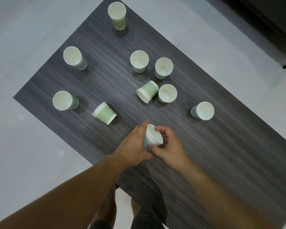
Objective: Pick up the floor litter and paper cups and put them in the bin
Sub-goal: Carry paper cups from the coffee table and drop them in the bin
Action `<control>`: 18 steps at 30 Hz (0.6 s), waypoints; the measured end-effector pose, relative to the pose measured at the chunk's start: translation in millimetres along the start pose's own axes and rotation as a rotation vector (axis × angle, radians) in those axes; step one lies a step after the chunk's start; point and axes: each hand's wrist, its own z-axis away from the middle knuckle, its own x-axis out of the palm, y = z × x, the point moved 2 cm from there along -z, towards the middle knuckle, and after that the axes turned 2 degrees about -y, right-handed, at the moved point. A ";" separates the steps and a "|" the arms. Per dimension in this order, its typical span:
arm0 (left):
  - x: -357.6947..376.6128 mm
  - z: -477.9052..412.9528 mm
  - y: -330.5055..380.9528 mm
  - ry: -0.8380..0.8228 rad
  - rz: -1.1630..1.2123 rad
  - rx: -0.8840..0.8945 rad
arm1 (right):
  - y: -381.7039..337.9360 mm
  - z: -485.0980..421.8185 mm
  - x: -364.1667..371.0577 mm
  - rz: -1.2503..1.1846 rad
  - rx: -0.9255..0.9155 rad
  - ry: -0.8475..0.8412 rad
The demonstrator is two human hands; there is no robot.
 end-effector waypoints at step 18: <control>12.5 42.3 -20.1 0.233 -0.135 -0.025 | 34.0 -61.5 -114.6 0.879 0.208 0.195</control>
